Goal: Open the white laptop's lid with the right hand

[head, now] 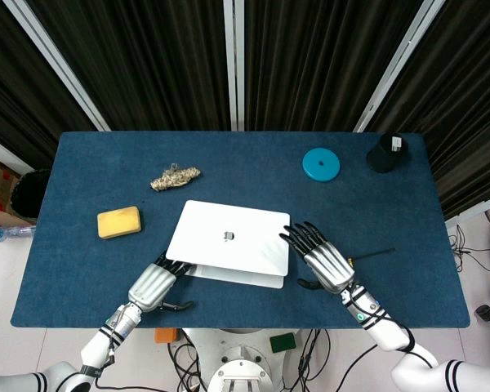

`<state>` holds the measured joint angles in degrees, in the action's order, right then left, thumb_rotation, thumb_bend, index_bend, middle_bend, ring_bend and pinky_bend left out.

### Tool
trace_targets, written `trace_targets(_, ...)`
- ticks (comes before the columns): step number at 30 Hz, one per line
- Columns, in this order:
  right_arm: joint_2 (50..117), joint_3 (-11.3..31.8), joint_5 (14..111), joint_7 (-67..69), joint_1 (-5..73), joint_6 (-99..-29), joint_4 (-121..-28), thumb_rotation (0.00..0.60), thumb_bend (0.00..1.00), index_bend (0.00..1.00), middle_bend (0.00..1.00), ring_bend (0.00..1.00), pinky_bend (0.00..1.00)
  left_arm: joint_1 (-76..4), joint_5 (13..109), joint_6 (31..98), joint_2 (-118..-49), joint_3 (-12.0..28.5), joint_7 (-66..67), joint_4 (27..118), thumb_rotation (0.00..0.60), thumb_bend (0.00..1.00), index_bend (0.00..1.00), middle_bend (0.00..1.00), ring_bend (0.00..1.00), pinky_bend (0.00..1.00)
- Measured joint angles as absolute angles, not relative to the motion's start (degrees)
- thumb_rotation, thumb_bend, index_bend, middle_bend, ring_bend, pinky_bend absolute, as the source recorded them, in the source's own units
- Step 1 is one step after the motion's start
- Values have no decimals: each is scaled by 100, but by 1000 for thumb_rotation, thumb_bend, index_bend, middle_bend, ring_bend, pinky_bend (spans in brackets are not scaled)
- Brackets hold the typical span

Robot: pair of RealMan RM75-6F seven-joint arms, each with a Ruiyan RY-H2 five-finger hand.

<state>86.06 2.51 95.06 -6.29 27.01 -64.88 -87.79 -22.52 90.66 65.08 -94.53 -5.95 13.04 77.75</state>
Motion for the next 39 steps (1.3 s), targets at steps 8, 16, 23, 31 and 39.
trace_targets(8,8602,217,9467,-669,2750,-6523,-8801,600,123,0,0,0,0,-2259,9092,6494,-9505,-604,1302,7743,198,161,189,67,15,54)
trace_targets(16,8829,303,9305,-700,2917,-6357,-8695,600,123,0,0,0,0,-2252,9118,6523,-9511,-602,1312,7770,197,161,188,67,15,54)
trace_targets(23,9260,472,9153,-778,3191,-6138,-8434,600,123,0,0,0,0,-2251,9107,6495,-9520,-608,1316,7766,201,161,189,67,15,54)
trace_targets(31,9947,691,9107,-770,3516,-6106,-7800,600,122,0,0,0,0,-2303,9044,6362,-9509,-586,1352,7828,205,161,189,67,15,54)
trace_targets(39,10089,1146,8972,-683,3715,-6416,-7769,600,122,0,0,0,0,-2330,8957,6265,-9473,-568,1370,7845,204,161,189,67,15,54)
